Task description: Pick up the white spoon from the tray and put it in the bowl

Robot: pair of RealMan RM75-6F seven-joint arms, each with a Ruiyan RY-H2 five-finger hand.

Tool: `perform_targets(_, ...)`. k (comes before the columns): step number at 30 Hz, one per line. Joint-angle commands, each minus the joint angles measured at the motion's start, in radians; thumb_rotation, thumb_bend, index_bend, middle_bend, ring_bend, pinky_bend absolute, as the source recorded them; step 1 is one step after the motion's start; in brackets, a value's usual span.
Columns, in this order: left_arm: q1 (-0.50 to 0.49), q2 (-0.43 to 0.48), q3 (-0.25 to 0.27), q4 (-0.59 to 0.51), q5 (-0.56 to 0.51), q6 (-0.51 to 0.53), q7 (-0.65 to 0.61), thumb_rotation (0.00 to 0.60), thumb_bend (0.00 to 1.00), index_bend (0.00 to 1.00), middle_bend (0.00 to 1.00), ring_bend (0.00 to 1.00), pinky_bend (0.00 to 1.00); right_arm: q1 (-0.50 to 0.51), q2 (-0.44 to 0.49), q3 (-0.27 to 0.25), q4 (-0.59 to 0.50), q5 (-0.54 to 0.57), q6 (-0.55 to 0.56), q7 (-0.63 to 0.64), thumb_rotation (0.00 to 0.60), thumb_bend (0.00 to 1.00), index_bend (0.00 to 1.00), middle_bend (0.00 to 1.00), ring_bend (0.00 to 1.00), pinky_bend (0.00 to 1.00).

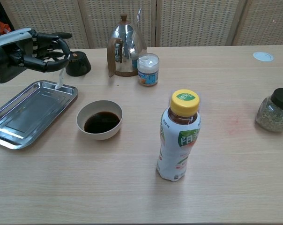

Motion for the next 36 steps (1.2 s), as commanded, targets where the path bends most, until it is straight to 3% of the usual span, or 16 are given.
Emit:
perform_targets(1, -0.031, -0.021, 0.032, 0.012, 0.116, -0.009, -0.243, 0.600, 0.40, 0.64, 0.00, 0.00, 0.00, 0.001, 0.000, 0.000, 0.001, 0.002, -0.002, 0.002, 0.600, 0.00, 0.04, 0.00, 0.00, 0.00)
perform_targets(8, -0.088, -0.120, 0.036, 0.085, 0.116, -0.035, -0.418, 0.600, 0.40, 0.65, 0.00, 0.00, 0.00, 0.004, 0.000, 0.003, 0.007, 0.011, -0.010, 0.009, 0.600, 0.00, 0.04, 0.00, 0.00, 0.00)
perform_targets(19, -0.136, -0.291, 0.050, 0.279, 0.094, -0.037, -0.504, 0.600, 0.40, 0.66, 0.00, 0.00, 0.00, 0.010, 0.000, 0.006, 0.016, 0.023, -0.025, 0.025, 0.600, 0.00, 0.04, 0.00, 0.00, 0.00)
perform_targets(29, -0.132, -0.331, 0.089, 0.367, 0.112, -0.001, -0.600, 0.600, 0.41, 0.66, 0.00, 0.00, 0.00, 0.017, -0.006, 0.008, 0.026, 0.038, -0.045, 0.027, 0.600, 0.00, 0.04, 0.00, 0.00, 0.00)
perform_targets(36, -0.125, -0.367, 0.089, 0.421, 0.079, 0.001, -0.602, 0.600, 0.43, 0.66, 0.00, 0.00, 0.00, 0.018, -0.006, 0.007, 0.027, 0.041, -0.048, 0.030, 0.600, 0.00, 0.04, 0.00, 0.00, 0.00)
